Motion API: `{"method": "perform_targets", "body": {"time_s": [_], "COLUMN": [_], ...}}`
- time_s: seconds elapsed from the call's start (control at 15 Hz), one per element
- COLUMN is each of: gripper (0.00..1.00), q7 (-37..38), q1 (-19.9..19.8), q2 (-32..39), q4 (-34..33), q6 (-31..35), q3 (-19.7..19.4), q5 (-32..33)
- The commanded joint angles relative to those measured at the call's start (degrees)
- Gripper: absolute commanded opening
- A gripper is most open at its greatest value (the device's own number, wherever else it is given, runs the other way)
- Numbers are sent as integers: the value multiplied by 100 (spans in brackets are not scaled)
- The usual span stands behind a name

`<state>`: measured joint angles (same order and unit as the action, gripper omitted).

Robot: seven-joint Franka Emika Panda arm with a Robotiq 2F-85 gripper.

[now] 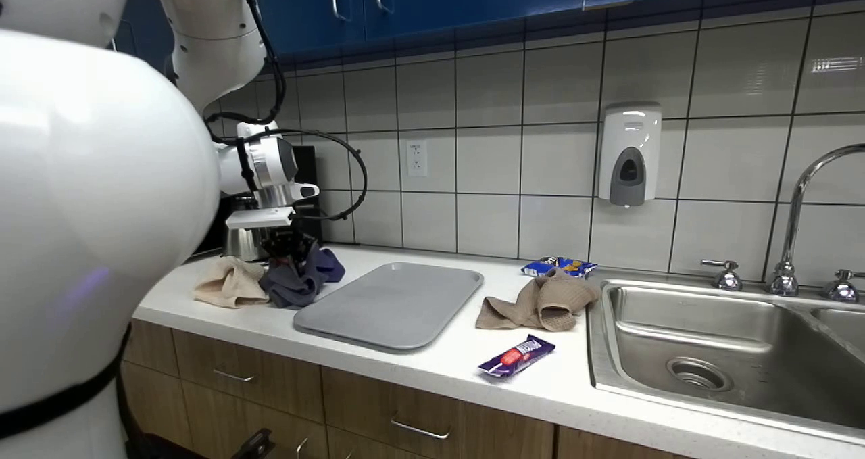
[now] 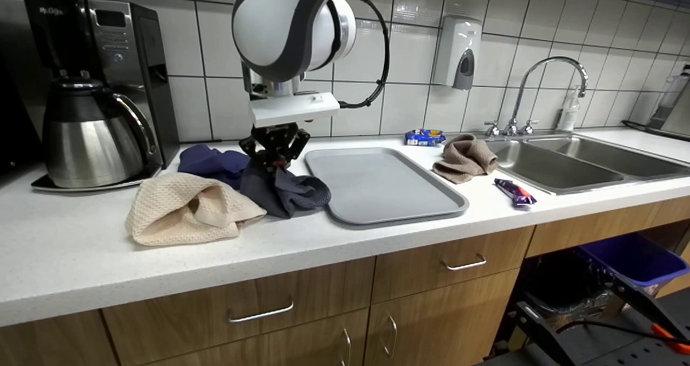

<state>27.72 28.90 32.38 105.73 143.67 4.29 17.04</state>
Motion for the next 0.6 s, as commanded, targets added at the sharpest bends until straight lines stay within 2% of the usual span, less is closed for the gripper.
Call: {"method": "perform_targets", "body": {"time_s": [0.0, 0.4, 0.53], "gripper": [44, 88, 100], "q7": [-20, -12, -12], "q1": [85, 59, 40], "q2": [83, -75, -163], "q4": [-275, -191, -103], "q6": [-259, -192, -154], "q3": [-70, -122, -137], "q5": [7, 28, 29]}}
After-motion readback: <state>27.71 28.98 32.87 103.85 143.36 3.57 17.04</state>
